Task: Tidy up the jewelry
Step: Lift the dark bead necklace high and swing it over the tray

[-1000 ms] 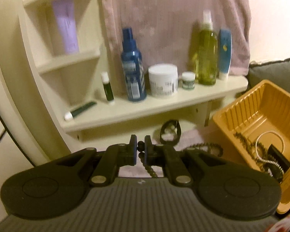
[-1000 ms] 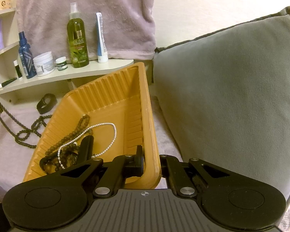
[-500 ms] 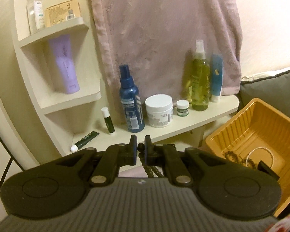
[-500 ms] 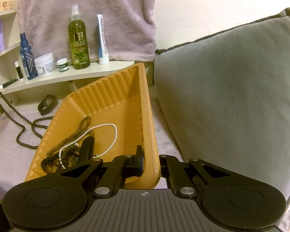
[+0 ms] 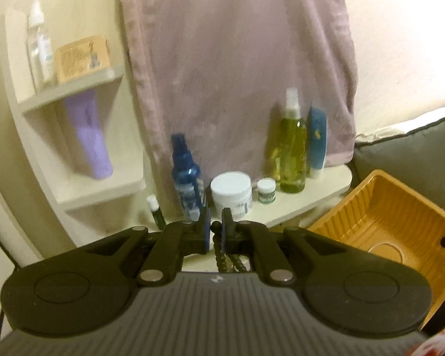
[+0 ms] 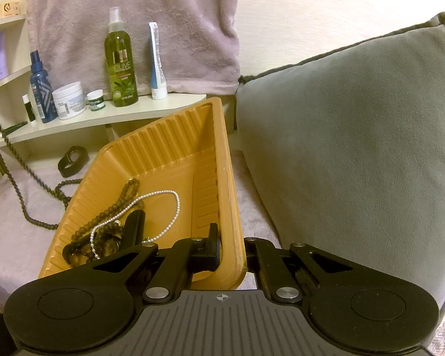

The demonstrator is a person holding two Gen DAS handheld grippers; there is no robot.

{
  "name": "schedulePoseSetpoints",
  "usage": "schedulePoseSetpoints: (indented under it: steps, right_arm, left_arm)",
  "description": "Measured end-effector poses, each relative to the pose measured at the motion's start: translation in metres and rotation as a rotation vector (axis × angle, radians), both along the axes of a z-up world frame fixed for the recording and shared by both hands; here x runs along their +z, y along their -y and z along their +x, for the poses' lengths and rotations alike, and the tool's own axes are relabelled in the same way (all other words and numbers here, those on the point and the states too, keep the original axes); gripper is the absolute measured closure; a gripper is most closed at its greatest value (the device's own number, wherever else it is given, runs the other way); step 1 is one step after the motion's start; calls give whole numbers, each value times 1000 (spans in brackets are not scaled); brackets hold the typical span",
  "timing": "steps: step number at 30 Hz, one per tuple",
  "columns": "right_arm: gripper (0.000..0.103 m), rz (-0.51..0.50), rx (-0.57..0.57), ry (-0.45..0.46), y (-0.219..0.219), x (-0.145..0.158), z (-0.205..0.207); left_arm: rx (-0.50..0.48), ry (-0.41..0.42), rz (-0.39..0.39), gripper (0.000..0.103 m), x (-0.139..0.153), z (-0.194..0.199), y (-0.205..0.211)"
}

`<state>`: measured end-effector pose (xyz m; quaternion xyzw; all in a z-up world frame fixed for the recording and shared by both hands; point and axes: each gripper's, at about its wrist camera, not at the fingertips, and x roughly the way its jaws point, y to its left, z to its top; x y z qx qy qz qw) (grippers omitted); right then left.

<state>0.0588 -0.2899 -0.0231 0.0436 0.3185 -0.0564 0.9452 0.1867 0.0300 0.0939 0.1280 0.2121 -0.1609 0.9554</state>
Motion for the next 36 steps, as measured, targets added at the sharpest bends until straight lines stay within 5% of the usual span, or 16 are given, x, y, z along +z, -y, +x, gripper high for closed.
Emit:
schedulePoseSetpoints:
  steps: [22, 36]
  right_arm:
    - [98, 0, 1, 5, -3, 3, 1]
    - [98, 8, 0, 8, -1, 4, 1]
  left_arm:
    - [-203, 200, -54, 97, 110, -17, 57]
    - [-372, 268, -141, 97, 149, -29, 122]
